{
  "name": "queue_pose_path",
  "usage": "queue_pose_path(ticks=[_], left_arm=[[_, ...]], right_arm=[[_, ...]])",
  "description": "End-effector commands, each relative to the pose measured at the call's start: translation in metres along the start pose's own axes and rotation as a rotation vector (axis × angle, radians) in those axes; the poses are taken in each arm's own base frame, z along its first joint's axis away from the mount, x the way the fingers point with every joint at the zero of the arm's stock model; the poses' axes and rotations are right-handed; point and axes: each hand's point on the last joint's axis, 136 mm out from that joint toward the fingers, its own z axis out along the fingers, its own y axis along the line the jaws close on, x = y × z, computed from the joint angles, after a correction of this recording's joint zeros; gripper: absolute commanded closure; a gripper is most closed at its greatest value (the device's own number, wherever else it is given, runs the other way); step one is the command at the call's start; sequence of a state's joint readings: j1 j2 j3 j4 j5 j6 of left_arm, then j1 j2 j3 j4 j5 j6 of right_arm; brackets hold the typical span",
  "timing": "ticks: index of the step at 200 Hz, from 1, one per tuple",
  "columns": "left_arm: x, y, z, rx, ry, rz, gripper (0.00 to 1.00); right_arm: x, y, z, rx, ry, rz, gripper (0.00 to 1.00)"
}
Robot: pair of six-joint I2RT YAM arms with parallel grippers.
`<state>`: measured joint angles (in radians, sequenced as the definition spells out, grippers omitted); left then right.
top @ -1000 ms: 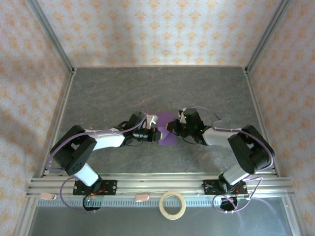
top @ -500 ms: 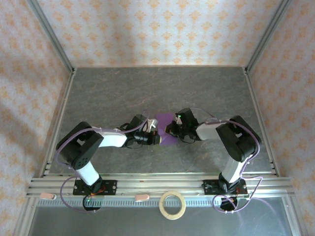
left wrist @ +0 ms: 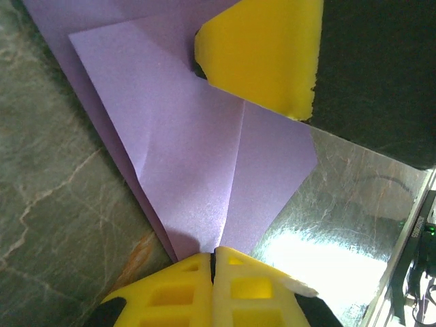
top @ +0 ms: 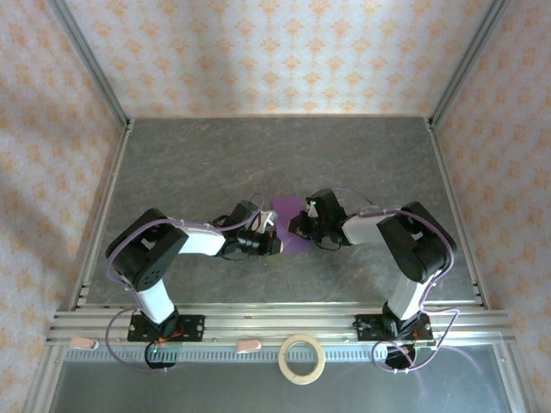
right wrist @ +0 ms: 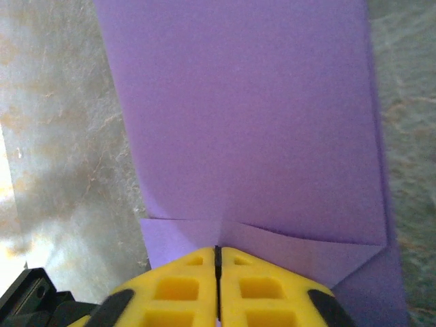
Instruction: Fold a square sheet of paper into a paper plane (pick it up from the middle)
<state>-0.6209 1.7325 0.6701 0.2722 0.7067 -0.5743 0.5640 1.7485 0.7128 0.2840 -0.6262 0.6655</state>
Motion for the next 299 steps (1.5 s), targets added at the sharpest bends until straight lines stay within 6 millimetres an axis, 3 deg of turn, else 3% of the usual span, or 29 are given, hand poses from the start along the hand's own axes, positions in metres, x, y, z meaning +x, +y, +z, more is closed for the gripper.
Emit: queue_pose_path(ticks=[1,28,40,56,66,93,117,133,156,209,237,255,272,299], left_arm=[[0.008,0.016,0.008,-0.055,0.036,0.006,1.00],[0.011,0.022,0.007,-0.097,0.051,0.015,1.00],[0.012,0.022,0.006,-0.099,0.055,0.017,1.00],[0.013,0.022,0.005,-0.107,0.066,0.025,1.00],[0.012,0.022,0.004,-0.112,0.066,0.030,1.00],[-0.001,0.001,-0.004,-0.062,0.022,0.046,1.00],[-0.022,-0.033,-0.019,0.029,-0.058,0.071,1.00],[-0.032,-0.040,-0.025,0.033,-0.094,0.085,1.00],[-0.027,-0.032,-0.014,0.020,-0.048,0.075,1.00],[0.009,0.012,0.009,-0.060,0.057,-0.001,1.00],[0.015,0.021,0.009,-0.097,0.073,0.000,1.00],[0.007,0.011,0.004,-0.086,0.053,0.013,1.00],[-0.010,-0.009,-0.005,-0.051,0.014,0.033,1.00],[-0.048,-0.045,-0.026,-0.004,-0.092,0.081,1.00]], right_arm=[[0.000,0.001,-0.003,0.010,0.006,-0.012,0.86],[-0.005,0.015,-0.012,-0.028,-0.018,-0.032,0.85],[-0.004,0.014,-0.012,-0.030,-0.017,-0.032,0.92],[-0.001,0.001,-0.005,0.026,0.011,-0.012,1.00],[0.001,-0.015,0.000,0.091,0.018,0.009,1.00],[0.012,-0.053,0.006,0.229,0.041,0.046,1.00],[0.016,-0.048,0.007,0.180,0.052,0.042,1.00],[0.012,-0.045,0.006,0.178,0.042,0.034,1.00],[0.009,-0.041,0.006,0.173,0.039,0.028,1.00],[0.012,-0.044,0.006,0.170,0.047,0.032,1.00],[0.007,-0.025,0.004,0.102,0.043,0.014,1.00],[-0.005,-0.003,-0.003,0.047,0.011,-0.009,0.96],[-0.018,0.020,-0.020,0.001,-0.045,-0.028,0.82],[-0.031,0.012,-0.052,0.048,-0.146,0.065,0.62]])
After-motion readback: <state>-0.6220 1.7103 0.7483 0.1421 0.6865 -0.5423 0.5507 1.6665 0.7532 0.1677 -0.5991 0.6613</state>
